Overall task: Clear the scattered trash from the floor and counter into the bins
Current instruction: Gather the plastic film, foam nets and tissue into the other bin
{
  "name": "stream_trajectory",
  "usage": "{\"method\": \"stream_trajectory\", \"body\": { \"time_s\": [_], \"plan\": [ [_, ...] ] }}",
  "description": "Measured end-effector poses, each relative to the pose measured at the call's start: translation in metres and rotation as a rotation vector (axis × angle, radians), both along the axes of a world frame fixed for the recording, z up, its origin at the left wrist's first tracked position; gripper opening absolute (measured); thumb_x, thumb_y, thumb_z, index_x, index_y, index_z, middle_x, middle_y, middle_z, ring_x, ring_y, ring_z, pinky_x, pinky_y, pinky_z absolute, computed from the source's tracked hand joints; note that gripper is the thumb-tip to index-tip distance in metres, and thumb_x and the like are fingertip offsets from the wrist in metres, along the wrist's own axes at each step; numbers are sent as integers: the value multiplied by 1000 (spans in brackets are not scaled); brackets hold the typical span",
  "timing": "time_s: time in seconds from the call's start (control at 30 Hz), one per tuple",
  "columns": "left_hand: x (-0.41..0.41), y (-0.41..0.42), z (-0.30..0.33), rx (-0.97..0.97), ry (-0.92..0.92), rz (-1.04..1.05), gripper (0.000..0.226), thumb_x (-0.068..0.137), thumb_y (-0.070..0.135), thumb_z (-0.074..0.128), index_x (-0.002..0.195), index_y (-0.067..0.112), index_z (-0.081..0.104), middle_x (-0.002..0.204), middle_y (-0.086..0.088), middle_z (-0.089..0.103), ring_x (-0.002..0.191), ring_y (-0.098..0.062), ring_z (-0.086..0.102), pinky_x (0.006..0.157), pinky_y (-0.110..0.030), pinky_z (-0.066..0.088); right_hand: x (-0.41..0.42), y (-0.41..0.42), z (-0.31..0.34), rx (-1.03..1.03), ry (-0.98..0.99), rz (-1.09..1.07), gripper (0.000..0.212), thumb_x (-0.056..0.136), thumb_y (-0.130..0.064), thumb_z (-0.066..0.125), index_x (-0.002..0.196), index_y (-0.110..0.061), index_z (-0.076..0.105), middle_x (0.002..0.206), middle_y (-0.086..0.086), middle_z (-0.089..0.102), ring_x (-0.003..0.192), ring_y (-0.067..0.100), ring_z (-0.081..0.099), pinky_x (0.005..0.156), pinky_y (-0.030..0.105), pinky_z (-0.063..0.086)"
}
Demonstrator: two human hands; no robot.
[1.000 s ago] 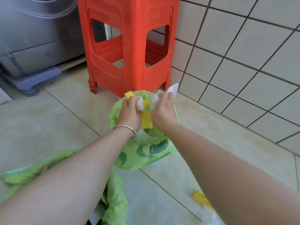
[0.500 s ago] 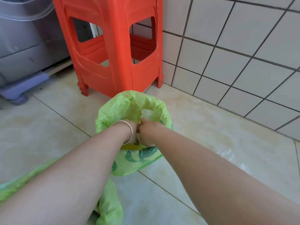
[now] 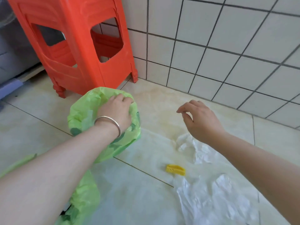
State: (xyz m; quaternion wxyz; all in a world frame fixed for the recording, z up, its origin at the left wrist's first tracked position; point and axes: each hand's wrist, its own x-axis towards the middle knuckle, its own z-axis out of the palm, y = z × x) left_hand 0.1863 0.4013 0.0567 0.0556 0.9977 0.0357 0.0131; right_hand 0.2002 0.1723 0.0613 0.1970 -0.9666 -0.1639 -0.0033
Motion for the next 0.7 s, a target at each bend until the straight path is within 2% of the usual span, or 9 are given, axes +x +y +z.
{"method": "stream_trajectory", "body": {
  "time_s": [0.07, 0.17, 0.27, 0.4, 0.47, 0.57, 0.7],
  "plan": [
    [-15, -30, -6, -79, -84, -106, 44, 83, 11, 50, 125, 22, 54, 123, -4, 54, 117, -26, 49, 81, -38, 47, -19, -44, -3, -8, 34, -78, 26, 94, -14, 43, 110, -18, 63, 111, -1, 61, 110, 19, 50, 87, 27, 37],
    [-33, -80, -22, -147, -67, -224, 40, 80, 11, 52, 119, 22, 58, 118, -4, 56, 109, -27, 55, 76, -39, 51, -50, -102, -21, -16, 97, -203, 25, 93, -14, 44, 109, -19, 63, 114, -2, 58, 112, 18, 47, 82, 23, 34],
    [-44, -125, -43, -170, 70, -238, 42, 83, 16, 51, 125, 24, 52, 123, -2, 53, 110, -24, 56, 81, -37, 50, -75, -144, -47, 35, 148, -329, 23, 92, -14, 46, 107, -18, 63, 116, -2, 52, 113, 17, 44, 78, 20, 27],
    [-58, -166, -86, -191, 362, -262, 50, 85, 29, 55, 133, 29, 40, 133, -1, 43, 120, -22, 49, 94, -37, 46, -103, -187, -98, 71, 264, -461, 23, 91, -13, 49, 108, -18, 62, 116, 0, 50, 114, 20, 47, 79, 25, 33],
    [-70, -180, -113, -171, 499, -262, 61, 82, 42, 59, 137, 32, 35, 138, -1, 38, 126, -23, 41, 100, -38, 42, -117, -205, -126, 48, 360, -508, 27, 90, -14, 49, 115, -18, 59, 121, 2, 49, 119, 22, 44, 84, 28, 38],
    [-89, -194, -152, -25, 624, -224, 82, 72, 63, 60, 141, 40, 25, 149, 1, 24, 138, -26, 22, 109, -41, 33, -134, -223, -165, -21, 519, -563, 38, 90, -18, 50, 128, -22, 50, 132, 5, 43, 126, 25, 37, 95, 31, 37],
    [-102, -202, -191, 127, 757, -140, 109, 58, 78, 58, 145, 47, -1, 158, -4, -15, 145, -36, -13, 116, -56, 7, -145, -226, -204, -38, 666, -583, 55, 89, -32, 54, 140, -31, 35, 144, 5, 30, 130, 29, 29, 99, 38, 41]
  ]
}}
